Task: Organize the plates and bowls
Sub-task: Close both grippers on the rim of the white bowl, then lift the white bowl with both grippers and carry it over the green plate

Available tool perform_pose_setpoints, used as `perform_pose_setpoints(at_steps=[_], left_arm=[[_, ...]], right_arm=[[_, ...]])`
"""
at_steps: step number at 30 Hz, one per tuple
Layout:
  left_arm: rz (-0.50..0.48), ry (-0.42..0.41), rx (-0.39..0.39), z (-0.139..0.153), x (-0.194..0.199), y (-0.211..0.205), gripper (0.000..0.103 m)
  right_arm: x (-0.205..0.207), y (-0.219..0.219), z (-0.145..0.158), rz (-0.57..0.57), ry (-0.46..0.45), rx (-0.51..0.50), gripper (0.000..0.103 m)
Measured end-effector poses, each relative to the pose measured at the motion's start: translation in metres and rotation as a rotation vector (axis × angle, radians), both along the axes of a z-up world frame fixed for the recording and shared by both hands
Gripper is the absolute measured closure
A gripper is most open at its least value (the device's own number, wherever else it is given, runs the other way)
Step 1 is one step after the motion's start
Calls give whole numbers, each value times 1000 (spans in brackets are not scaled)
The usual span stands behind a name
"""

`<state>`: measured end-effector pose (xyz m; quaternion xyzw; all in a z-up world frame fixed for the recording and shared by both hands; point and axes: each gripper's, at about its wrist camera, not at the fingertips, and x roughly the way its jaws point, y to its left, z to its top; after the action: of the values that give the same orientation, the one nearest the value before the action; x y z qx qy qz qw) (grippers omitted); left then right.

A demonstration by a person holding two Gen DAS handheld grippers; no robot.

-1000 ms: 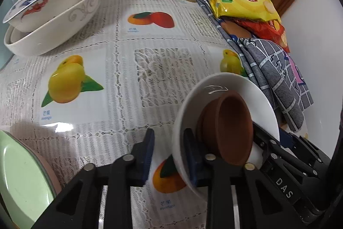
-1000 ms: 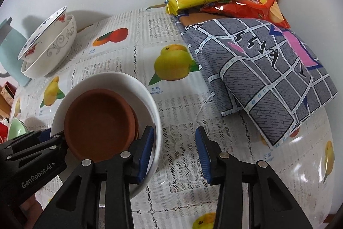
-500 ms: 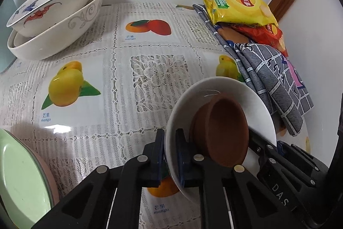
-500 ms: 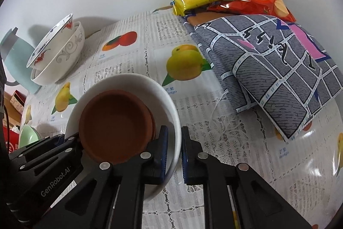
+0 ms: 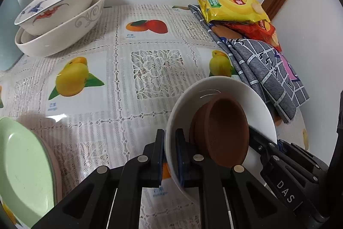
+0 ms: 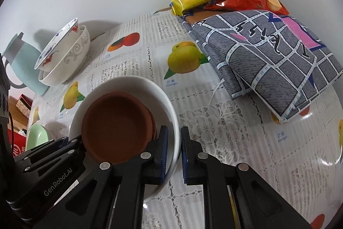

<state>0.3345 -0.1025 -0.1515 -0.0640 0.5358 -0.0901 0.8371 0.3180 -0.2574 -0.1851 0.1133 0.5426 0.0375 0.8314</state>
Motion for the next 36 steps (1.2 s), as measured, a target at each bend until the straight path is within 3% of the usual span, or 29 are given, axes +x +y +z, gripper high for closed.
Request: perform_pose_setpoints(at_steps=[36], left_arm=[[26,-122,14,82,-55,41,93]], right_arm=[[-48,34,87,18,-140,27,91]])
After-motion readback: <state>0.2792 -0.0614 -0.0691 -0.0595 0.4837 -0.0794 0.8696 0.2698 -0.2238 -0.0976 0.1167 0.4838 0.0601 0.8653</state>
